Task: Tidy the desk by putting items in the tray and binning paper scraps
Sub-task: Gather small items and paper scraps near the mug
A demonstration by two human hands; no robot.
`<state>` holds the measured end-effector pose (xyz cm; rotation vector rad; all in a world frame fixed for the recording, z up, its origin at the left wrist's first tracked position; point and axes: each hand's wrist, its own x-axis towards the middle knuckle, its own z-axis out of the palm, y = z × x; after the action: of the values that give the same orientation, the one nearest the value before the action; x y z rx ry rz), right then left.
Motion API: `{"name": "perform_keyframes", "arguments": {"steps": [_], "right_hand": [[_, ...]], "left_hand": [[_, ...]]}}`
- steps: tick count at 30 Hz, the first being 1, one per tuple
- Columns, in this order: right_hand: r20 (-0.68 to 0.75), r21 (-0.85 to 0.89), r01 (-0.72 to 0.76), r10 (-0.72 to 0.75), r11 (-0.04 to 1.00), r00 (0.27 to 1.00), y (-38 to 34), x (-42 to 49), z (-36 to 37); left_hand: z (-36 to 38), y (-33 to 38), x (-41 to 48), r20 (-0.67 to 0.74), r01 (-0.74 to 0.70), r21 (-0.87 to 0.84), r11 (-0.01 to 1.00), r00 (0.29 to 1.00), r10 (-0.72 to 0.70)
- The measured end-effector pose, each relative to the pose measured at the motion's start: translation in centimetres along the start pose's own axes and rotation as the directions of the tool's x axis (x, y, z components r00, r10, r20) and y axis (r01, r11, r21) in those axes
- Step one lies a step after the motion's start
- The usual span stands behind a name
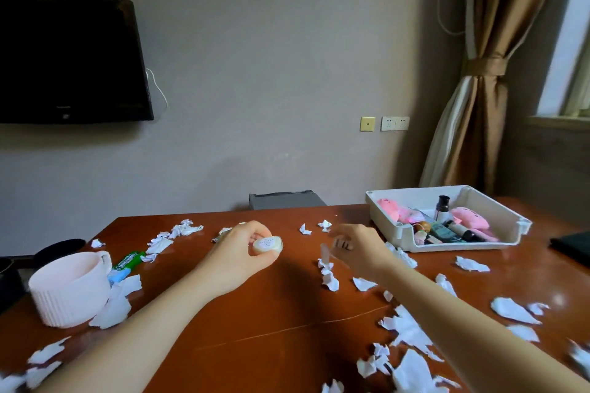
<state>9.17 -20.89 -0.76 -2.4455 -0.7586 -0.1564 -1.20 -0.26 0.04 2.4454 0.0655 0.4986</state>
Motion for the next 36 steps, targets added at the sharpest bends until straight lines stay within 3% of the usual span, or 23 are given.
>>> {"name": "perform_keyframes", "arguments": {"steps": [6,21,27,31,36], "right_hand": [[0.033,-0.087,-0.047,0.050,0.995,0.998,1.0,-2.0,-3.7],[-0.148,-0.201,-0.265,0.238,0.943,0.960,10.2,-3.8,-13.8],[-0.294,-0.088,-0.326,0.288,0.941,0.911,16.3,-1.9,-15.6],[-0.312,0.005,-0.395,0.377,0.918,0.872,19.9,0.3,-15.8],[-0.372,0.020,-0.405,0.383,0.914,0.846,24.0,3.7,-15.9]], "left_hand": [[1.7,4.6,-0.2,0.030,-0.057,-0.001,0.998,0.998,0.057],[9.4,14.4,5.3,0.114,-0.190,-0.046,0.981,0.974,0.194],[14.4,17.0,10.5,0.113,-0.221,-0.074,0.973,0.967,0.228],[18.0,17.7,15.0,0.119,-0.183,-0.077,0.980,0.974,0.191],[22.2,18.1,20.7,0.146,-0.226,0.082,0.971,0.966,0.213]]}}
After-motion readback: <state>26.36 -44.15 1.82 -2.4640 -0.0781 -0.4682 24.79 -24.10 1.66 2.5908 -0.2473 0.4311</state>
